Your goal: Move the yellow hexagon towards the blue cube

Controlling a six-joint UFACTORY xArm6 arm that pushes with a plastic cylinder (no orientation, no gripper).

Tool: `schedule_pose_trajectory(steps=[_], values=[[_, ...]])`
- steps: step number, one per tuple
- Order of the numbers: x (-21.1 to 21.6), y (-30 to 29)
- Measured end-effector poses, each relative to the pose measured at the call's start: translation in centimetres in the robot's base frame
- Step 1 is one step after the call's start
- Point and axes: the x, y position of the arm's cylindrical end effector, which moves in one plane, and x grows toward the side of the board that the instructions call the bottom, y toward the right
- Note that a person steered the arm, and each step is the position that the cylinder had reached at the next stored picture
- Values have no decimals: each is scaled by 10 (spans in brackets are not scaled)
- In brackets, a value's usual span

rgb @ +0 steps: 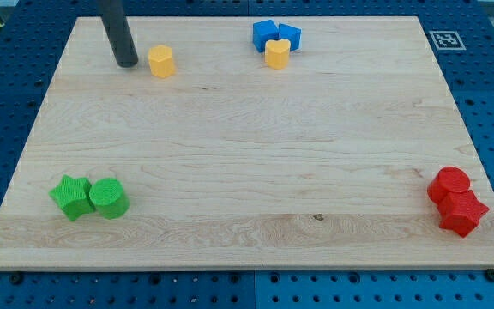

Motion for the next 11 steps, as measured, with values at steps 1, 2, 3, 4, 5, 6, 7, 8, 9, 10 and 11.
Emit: schedule_pose_trajectory(steps=[1, 2, 3, 4, 5, 6, 7, 8, 9, 10, 11], values=[[15, 63], [15, 122], [16, 115], [21, 63], [5, 46], [-2, 62], [-2, 92], [-3, 126], [-3, 152], [-2, 176], [-2, 178]])
